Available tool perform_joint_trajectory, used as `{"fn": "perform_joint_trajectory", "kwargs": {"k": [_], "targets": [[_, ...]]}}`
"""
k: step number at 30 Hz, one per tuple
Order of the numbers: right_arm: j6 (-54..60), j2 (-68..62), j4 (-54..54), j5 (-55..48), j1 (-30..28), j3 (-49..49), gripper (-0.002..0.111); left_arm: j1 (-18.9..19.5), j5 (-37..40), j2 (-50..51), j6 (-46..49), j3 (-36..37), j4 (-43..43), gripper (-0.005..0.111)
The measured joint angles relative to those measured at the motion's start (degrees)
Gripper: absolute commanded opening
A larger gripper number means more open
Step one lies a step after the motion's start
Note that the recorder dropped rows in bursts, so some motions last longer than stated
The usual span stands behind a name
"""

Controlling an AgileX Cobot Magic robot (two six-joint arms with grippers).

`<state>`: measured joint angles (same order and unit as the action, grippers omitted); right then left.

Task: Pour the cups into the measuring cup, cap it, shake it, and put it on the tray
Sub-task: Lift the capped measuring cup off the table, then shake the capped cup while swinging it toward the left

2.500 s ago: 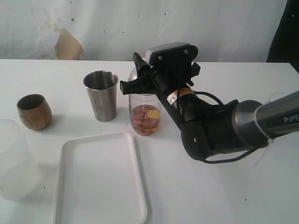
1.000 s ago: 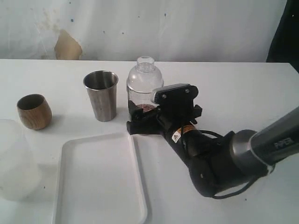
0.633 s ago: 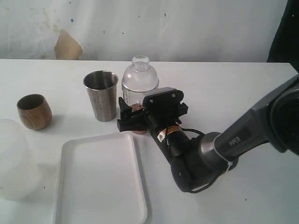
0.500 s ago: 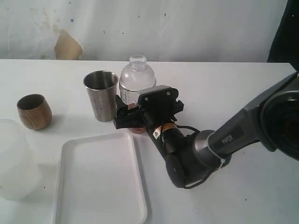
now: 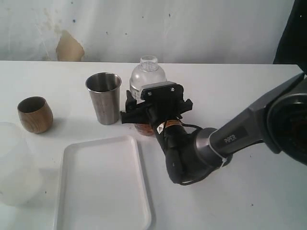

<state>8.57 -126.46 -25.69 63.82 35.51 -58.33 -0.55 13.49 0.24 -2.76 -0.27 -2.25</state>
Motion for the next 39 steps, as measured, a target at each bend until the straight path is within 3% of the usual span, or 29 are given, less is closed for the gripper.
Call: {"fn": "perform_joint_trajectory", "kwargs": {"k": [5, 13, 20, 23, 25, 27, 33, 35, 37, 39], "targets": [[1.01, 3.61, -1.44, -1.67, 0.0, 3.55, 0.0, 0.0, 0.0, 0.0, 0.0, 0.0, 0.0, 0.0], [1.25, 19.27, 2.53, -13.25, 0.0, 8.54, 0.0, 0.0, 0.0, 0.0, 0.0, 0.0, 0.0, 0.0], [-1.33, 26.88, 30.1, -41.18, 1.51, 1.16, 0.0, 0.0, 0.0, 0.0, 0.0, 0.0, 0.0, 0.0], [-0.44, 27.55, 18.68, -47.28, -0.11, 0.76, 0.0, 0.0, 0.0, 0.0, 0.0, 0.0, 0.0, 0.0], [-0.44, 27.77, 4.1, -45.85, -1.45, 0.95, 0.0, 0.0, 0.0, 0.0, 0.0, 0.0, 0.0, 0.0], [-0.88, 27.77, -0.6, -42.9, -1.48, 1.42, 0.0, 0.0, 0.0, 0.0, 0.0, 0.0, 0.0, 0.0], [-1.69, 27.77, 25.32, -40.59, 4.47, 1.52, 0.0, 0.0, 0.0, 0.0, 0.0, 0.0, 0.0, 0.0], [-1.5, 27.64, 17.36, -41.18, 4.4, 1.52, 0.0, 0.0, 0.0, 0.0, 0.0, 0.0, 0.0, 0.0], [-2.18, 27.56, -1.04, -40.57, 3.35, 1.52, 0.0, 0.0, 0.0, 0.0, 0.0, 0.0, 0.0, 0.0], [-4.48, 27.15, -10.97, -38.34, 3.06, 1.52, 0.0, 0.0, 0.0, 0.0, 0.0, 0.0, 0.0, 0.0]]}}
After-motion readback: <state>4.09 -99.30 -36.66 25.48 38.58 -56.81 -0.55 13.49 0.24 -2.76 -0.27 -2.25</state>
